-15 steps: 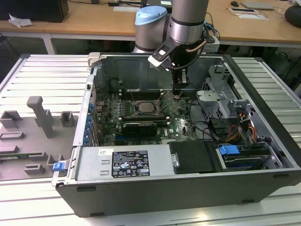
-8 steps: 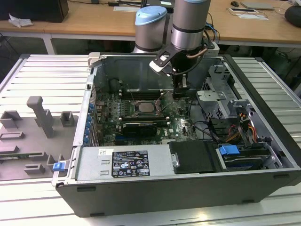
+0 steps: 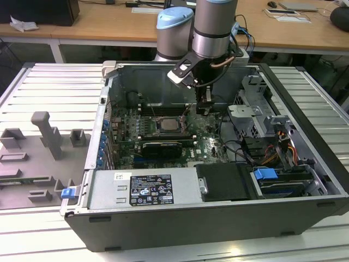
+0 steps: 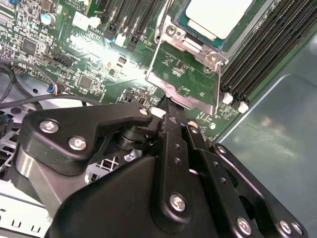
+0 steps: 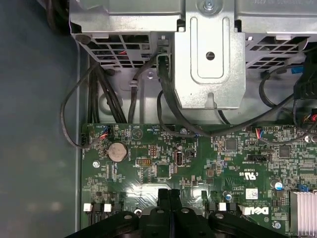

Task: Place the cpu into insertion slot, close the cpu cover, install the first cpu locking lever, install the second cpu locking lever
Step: 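Close the cpu cover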

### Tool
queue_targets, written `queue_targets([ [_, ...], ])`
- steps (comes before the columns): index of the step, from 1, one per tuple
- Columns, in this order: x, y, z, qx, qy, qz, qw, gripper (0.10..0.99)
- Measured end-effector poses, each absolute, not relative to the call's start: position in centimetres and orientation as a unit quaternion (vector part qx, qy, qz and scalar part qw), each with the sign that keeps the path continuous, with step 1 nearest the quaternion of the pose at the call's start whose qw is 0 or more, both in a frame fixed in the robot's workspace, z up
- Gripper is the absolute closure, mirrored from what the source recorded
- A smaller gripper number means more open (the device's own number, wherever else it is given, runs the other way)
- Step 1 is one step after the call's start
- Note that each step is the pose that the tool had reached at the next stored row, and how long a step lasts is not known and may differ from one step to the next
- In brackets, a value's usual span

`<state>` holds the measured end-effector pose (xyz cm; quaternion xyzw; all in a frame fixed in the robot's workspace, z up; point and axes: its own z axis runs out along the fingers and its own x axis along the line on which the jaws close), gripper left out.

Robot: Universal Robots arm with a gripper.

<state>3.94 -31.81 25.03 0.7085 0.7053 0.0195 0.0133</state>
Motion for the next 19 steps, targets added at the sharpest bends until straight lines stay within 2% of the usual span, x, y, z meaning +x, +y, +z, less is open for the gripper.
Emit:
queue_targets([
  [19,3.40,-31.81,25.00,0.709,0.705,0.019,0.013,0.980],
])
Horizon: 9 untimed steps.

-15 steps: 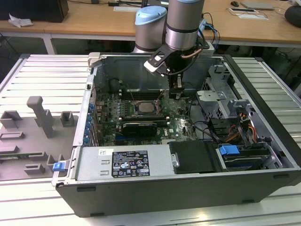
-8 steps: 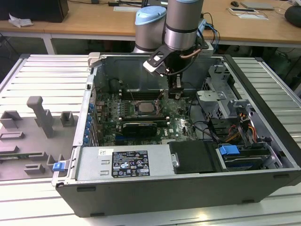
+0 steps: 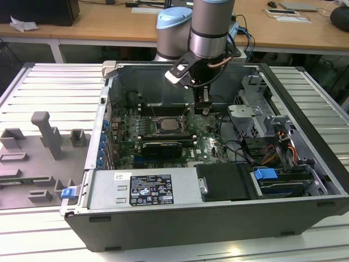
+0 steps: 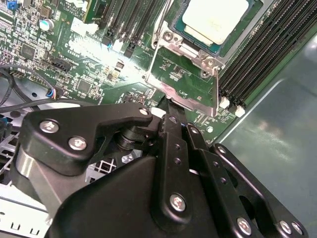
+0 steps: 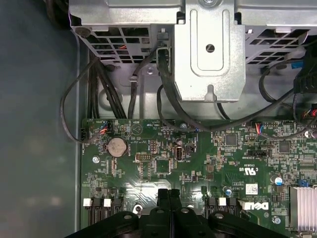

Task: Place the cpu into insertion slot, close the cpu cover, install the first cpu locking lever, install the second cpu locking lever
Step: 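Close the cpu cover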

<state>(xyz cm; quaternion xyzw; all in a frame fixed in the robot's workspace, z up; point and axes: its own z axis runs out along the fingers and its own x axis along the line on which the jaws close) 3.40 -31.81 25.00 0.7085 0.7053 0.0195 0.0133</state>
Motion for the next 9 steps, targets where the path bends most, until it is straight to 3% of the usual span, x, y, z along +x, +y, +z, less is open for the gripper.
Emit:
queue_targets([
  [9,3.01,-31.81,24.99,0.709,0.705,0.019,0.013,0.980],
])
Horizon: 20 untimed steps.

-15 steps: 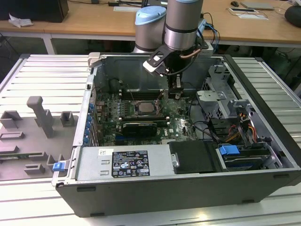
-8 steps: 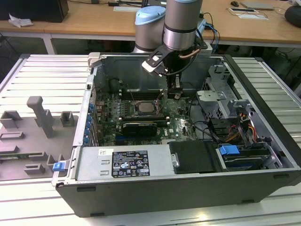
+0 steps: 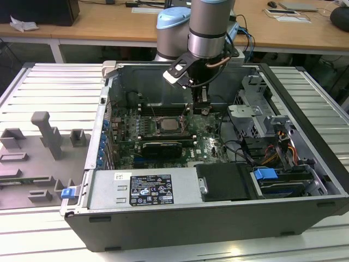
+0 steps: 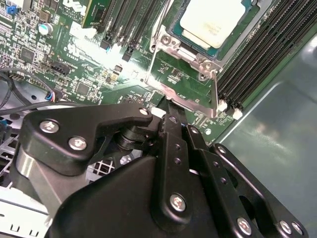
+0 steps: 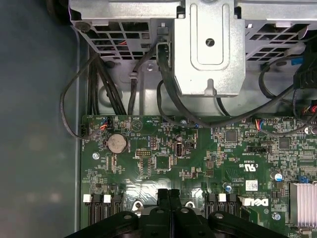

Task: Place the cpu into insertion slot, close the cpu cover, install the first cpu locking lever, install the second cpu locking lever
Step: 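Close the cpu cover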

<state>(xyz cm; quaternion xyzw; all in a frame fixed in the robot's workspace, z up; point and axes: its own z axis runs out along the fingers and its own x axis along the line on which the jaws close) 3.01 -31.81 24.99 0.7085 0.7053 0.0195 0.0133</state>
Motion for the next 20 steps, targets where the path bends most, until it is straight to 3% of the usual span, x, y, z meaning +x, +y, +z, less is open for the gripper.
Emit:
queue_targets([
  [20,2.18,-31.81,24.98,0.709,0.705,0.019,0.013,0.980],
])
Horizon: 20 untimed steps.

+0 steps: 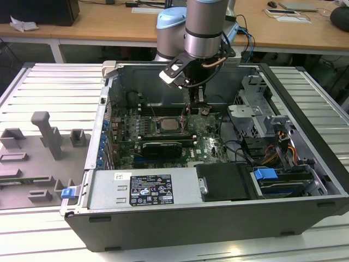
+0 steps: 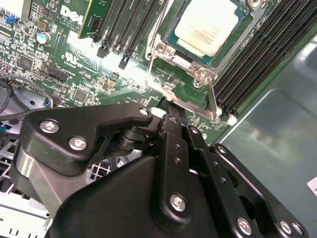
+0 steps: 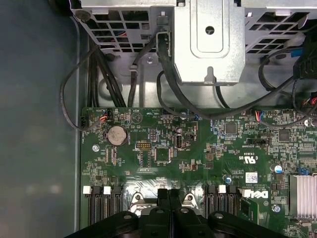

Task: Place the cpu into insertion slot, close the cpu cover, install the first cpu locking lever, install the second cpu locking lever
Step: 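Close the cpu cover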

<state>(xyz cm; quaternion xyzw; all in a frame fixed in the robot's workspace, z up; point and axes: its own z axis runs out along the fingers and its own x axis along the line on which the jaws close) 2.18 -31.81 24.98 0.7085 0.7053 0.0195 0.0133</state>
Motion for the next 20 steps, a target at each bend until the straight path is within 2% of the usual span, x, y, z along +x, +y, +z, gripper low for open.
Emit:
queue_targets([
  [20,1.39,-31.81,24.97,0.709,0.705,0.019,0.013,0.980],
])
